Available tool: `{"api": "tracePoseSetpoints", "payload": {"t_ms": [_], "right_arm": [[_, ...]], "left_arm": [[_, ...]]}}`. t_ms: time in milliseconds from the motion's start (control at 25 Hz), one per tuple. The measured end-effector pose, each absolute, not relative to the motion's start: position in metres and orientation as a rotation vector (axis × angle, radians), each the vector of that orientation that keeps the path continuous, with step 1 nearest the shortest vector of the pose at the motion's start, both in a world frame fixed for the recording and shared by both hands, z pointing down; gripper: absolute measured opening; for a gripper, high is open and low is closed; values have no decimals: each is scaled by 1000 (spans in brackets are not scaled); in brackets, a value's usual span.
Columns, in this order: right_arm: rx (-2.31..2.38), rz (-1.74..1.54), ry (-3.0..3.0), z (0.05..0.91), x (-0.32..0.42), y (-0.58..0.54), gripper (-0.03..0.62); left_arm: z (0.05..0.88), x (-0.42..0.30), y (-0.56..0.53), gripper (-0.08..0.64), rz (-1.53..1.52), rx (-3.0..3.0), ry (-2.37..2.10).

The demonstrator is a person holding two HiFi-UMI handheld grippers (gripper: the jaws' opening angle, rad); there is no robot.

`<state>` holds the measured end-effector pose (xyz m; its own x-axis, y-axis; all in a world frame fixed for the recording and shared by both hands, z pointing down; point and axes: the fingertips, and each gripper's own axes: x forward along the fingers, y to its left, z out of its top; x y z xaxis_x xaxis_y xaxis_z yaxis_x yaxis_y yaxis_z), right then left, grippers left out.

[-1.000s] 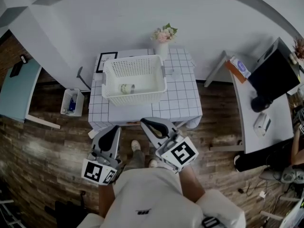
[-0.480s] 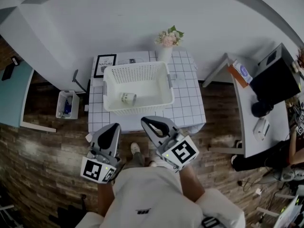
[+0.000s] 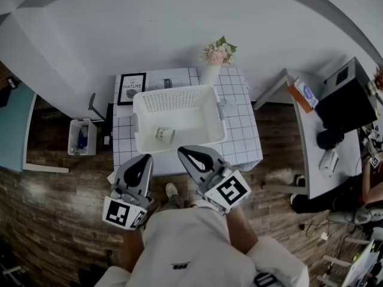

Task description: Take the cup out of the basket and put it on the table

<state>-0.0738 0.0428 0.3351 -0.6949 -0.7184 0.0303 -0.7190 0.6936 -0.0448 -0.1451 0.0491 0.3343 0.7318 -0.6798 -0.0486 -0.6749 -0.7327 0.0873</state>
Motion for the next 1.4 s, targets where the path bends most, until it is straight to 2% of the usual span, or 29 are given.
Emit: {"api": "tracePoseSetpoints", "payload": {"t_ms": [840, 1400], "right_arm": [[1224, 67, -2758, 344, -88, -8, 12], [1069, 87, -2709, 380, -82, -56, 12]], "left_arm": [[340, -174, -4, 6, -142, 2845, -1083], [360, -167, -48, 6, -102, 2790, -1166]]}}
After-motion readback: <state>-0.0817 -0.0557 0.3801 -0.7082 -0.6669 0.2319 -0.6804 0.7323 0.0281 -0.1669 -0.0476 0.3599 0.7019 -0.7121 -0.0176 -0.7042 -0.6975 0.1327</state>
